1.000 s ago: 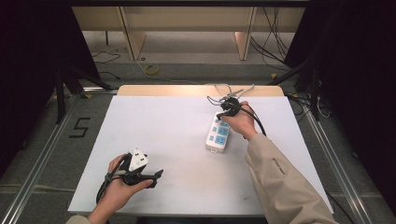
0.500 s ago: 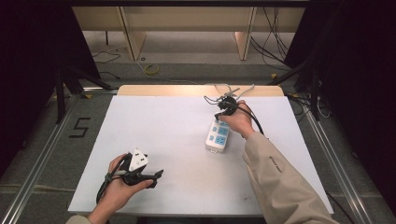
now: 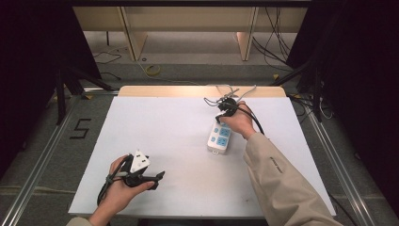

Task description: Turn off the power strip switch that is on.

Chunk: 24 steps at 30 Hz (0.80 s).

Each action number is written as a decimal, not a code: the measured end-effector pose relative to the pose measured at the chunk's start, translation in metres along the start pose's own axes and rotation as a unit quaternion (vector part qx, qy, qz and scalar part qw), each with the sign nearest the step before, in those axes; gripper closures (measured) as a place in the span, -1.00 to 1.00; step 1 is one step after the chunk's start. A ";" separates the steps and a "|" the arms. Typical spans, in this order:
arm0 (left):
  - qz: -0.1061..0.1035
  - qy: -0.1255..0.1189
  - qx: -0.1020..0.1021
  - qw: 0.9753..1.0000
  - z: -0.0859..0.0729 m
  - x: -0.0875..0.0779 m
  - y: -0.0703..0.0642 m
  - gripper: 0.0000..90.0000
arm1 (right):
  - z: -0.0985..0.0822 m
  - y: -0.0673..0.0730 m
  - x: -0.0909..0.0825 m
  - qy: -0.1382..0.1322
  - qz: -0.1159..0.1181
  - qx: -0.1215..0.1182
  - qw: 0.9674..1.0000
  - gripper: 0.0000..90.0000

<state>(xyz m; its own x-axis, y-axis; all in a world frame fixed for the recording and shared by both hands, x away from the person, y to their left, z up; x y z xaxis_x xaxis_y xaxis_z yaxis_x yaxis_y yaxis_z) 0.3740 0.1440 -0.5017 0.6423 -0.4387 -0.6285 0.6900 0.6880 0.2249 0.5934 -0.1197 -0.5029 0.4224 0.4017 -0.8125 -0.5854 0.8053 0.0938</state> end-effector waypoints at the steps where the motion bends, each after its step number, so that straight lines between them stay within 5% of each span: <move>1: 0.000 0.000 0.000 1.000 0.000 0.000 0.000 -0.53 | 0.000 0.000 0.000 0.001 -0.002 0.000 1.000 1.00; 24: -0.001 -0.001 0.001 1.000 0.001 0.000 -0.001 -0.53 | 0.003 0.002 0.001 0.030 -0.006 0.007 1.000 1.00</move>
Point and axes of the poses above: each handheld gripper's, and its own axes: x roughly forward along the jaws, z roughly out of its top, y roughly to its left, the point moved 7 cm from there along x, roughly forward along the jaws, and after that the axes turned 9 degrees about x, right-handed, at the moved point
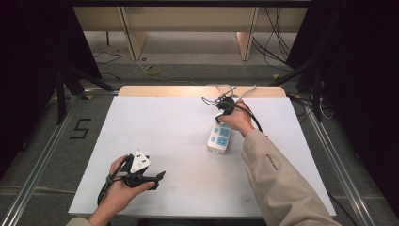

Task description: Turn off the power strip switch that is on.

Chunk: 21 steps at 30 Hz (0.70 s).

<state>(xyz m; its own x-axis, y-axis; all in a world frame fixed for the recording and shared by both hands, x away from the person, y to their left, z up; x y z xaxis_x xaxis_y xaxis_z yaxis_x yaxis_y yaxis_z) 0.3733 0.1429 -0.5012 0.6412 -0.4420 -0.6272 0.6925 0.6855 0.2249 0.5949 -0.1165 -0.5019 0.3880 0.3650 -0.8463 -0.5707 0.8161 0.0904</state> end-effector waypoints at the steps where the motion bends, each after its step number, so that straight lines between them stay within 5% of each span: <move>1: 0.000 0.000 0.000 1.000 0.000 0.000 0.000 -0.53 | -0.001 0.000 0.000 0.004 0.000 0.001 1.000 1.00; 21: 0.001 0.000 0.000 1.000 0.000 0.000 0.000 -0.53 | -0.001 0.001 0.000 -0.004 -0.001 0.002 1.000 1.00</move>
Point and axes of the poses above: each handheld gripper's, and its own axes: x roughly forward along the jaws, z roughly out of its top, y roughly to its left, the point moved 7 cm from there along x, roughly forward along the jaws, and after that the axes turned 9 degrees about x, right-handed, at the moved point
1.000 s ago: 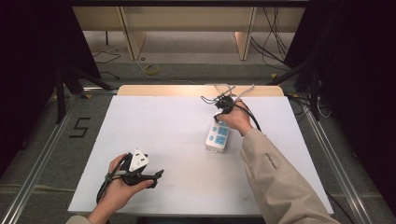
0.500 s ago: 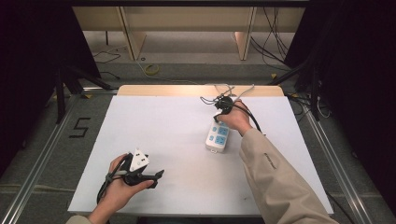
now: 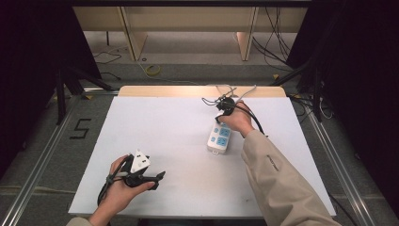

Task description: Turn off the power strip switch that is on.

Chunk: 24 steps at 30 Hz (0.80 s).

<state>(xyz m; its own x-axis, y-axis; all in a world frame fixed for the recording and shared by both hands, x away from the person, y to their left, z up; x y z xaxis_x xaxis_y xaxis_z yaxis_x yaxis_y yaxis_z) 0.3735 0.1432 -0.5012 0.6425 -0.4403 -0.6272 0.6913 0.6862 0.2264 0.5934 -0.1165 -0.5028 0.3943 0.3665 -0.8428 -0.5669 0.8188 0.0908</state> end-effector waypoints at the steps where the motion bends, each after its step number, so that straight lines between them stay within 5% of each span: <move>1: 0.000 0.000 0.000 1.000 0.000 0.000 0.000 -0.53 | 0.000 0.000 0.000 -0.001 0.000 0.000 1.000 1.00; 24: 0.000 0.000 0.001 1.000 0.000 0.000 0.000 -0.53 | 0.000 0.000 0.000 -0.005 -0.005 -0.005 1.000 1.00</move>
Point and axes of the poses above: each handheld gripper's, and its own axes: x roughly forward along the jaws, z roughly out of its top, y roughly to its left, the point moved 7 cm from there along x, roughly forward along the jaws, and after that the axes turned 9 degrees about x, right-handed, at the moved point
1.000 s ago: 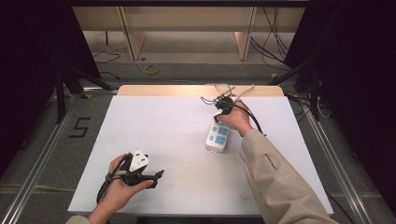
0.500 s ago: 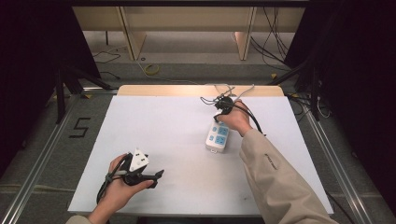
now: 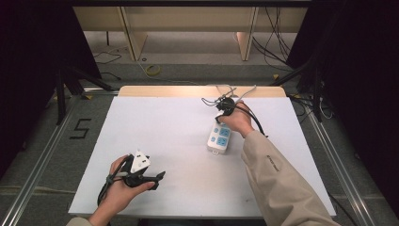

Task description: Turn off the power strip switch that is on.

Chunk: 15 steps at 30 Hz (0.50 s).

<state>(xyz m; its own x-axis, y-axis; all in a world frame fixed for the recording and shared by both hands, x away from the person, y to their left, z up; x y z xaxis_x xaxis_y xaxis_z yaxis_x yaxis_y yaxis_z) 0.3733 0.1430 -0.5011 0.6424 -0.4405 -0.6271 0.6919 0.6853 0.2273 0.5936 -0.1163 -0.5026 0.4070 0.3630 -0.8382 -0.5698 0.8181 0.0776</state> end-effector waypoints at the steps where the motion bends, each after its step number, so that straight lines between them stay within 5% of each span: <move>1: -0.001 0.001 0.001 1.000 0.000 0.000 0.000 -0.53 | 0.000 0.000 0.000 0.000 0.000 0.000 1.000 1.00; 15: 0.000 0.000 0.000 1.000 0.000 0.000 0.000 -0.53 | 0.000 -0.001 -0.004 -0.008 -0.004 -0.003 1.000 1.00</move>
<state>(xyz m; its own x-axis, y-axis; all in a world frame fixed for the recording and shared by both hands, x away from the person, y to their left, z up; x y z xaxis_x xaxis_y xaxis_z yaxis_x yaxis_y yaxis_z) 0.3735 0.1430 -0.5012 0.6419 -0.4404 -0.6277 0.6921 0.6852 0.2270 0.5929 -0.1186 -0.4990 0.4233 0.3636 -0.8298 -0.5708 0.8183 0.0674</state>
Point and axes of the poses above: each handheld gripper's, and its own axes: x roughly forward along the jaws, z roughly out of its top, y roughly to its left, the point moved 7 cm from there along x, roughly forward along the jaws, and after that the axes turned 9 degrees about x, right-handed, at the moved point
